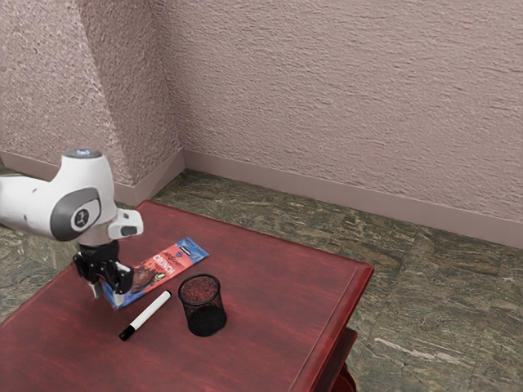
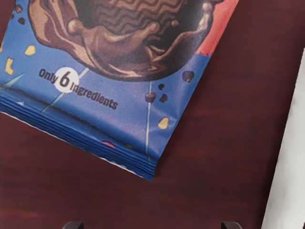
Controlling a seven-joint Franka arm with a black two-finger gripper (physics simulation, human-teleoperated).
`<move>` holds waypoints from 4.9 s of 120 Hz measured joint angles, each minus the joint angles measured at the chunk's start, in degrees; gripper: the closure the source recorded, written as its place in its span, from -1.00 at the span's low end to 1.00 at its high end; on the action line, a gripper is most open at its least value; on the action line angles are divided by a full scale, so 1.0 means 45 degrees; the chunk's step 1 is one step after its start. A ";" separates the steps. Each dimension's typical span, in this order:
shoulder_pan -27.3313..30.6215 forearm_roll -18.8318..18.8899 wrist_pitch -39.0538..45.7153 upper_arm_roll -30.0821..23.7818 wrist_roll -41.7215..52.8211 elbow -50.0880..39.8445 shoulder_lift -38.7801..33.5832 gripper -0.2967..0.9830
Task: Put the marker into the pen holder.
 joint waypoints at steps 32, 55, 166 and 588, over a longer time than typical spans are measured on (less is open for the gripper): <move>-0.1983 -0.1137 0.0360 0.0017 0.0033 -0.0716 -0.0722 -0.01; -0.1777 -0.1463 0.0449 0.0018 -0.0080 -0.0816 -0.0624 -0.02; -0.2638 -0.1553 0.1434 0.0204 0.0015 -0.1267 0.0324 0.26; -0.5248 0.0320 -0.9920 -0.0756 -0.4288 0.8439 0.3495 0.62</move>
